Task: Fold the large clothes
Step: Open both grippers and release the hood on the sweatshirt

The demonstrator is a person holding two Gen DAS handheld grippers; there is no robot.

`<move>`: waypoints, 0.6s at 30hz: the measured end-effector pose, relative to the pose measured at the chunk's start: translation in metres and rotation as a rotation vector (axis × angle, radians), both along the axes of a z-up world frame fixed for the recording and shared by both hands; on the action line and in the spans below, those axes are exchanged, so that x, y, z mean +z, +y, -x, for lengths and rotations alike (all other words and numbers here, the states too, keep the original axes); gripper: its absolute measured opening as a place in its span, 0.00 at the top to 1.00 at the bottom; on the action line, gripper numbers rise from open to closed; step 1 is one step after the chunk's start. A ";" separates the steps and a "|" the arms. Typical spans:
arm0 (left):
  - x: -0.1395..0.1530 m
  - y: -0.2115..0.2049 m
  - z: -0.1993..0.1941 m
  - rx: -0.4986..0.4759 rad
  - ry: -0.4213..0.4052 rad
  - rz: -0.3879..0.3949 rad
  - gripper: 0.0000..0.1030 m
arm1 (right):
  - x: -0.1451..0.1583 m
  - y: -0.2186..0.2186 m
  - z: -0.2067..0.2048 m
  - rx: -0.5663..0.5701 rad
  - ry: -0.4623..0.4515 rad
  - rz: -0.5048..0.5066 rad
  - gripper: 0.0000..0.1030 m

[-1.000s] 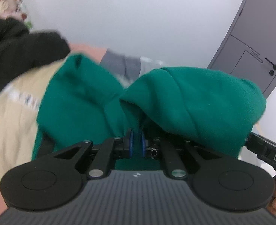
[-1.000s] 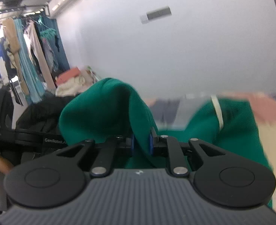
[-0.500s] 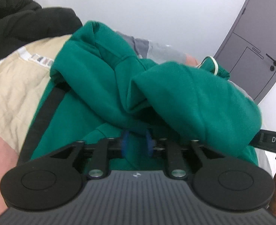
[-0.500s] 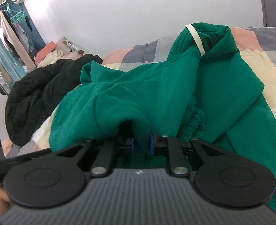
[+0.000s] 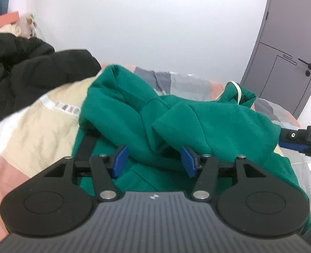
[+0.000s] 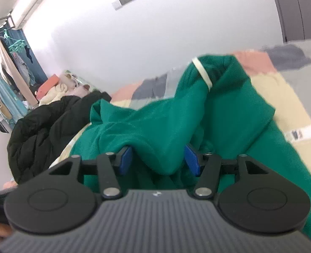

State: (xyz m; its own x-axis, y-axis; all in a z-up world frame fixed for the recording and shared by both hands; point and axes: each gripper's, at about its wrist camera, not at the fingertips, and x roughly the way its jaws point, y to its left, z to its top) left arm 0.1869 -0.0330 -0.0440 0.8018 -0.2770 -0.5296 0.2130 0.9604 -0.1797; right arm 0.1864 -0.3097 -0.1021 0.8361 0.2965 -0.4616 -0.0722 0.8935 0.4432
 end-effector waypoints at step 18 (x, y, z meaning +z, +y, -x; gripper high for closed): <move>0.006 0.002 -0.014 -0.054 -0.032 0.153 0.34 | 0.000 0.003 -0.013 0.125 -0.112 -0.047 0.45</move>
